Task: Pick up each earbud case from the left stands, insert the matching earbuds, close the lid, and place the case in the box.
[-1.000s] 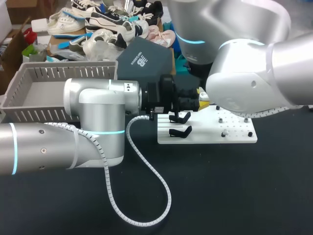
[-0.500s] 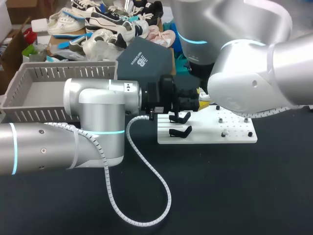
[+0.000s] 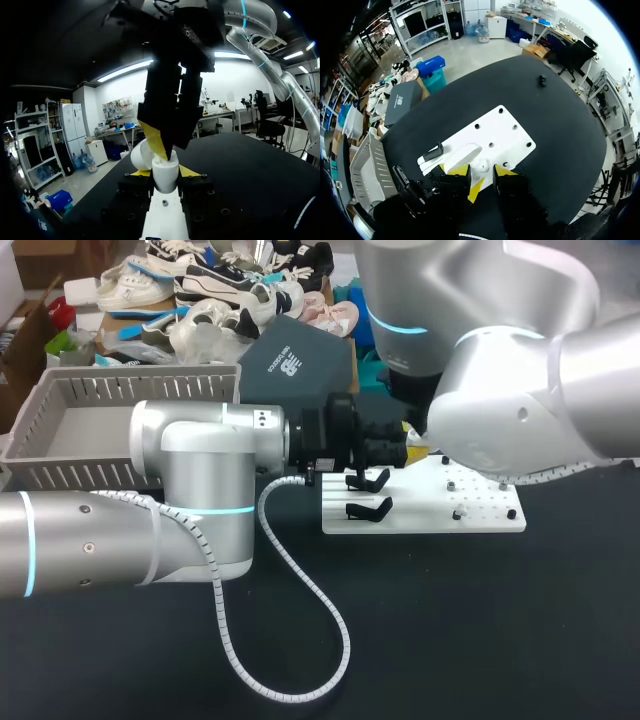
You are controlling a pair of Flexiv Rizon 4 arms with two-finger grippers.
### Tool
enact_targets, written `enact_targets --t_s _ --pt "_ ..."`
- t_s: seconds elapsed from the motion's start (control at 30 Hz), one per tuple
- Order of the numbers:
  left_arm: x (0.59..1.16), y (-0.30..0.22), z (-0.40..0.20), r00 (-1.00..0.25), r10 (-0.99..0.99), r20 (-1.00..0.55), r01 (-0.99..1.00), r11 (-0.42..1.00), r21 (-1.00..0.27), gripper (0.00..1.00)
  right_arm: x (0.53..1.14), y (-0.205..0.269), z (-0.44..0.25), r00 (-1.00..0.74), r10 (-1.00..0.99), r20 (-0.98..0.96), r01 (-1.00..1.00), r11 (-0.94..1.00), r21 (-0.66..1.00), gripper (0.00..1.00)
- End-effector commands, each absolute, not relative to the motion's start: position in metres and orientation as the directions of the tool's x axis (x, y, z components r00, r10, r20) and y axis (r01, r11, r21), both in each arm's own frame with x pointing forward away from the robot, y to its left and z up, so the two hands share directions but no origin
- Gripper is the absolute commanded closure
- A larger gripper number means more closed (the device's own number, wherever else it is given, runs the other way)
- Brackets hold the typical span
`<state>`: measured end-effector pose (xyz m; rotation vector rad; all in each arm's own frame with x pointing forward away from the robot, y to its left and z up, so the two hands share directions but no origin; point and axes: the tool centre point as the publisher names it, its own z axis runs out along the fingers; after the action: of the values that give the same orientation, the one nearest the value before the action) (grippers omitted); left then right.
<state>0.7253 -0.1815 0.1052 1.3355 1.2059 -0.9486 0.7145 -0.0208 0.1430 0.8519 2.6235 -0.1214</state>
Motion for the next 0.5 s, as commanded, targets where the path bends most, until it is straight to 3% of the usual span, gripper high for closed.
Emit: enact_targets --t_s 0.03,0.33,0.5 --pt "0.726 -0.182 0.105 0.178 0.143 -0.973 0.98 0.064 0.189 1.0 0.711 -0.024 0.142 -0.739 0.548 -0.391 0.579 0.814 0.046 0.53" --pt "0.726 -0.182 0.105 0.178 0.143 -0.973 0.98 0.064 0.189 1.0 0.687 -0.025 0.155 -0.737 0.522 -0.43 0.557 0.829 0.053 0.55" --pt "0.726 -0.182 0.105 0.178 0.143 -0.973 0.98 0.064 0.189 1.0 0.665 -0.025 0.158 -0.788 0.391 -0.475 0.429 0.903 0.031 0.58"
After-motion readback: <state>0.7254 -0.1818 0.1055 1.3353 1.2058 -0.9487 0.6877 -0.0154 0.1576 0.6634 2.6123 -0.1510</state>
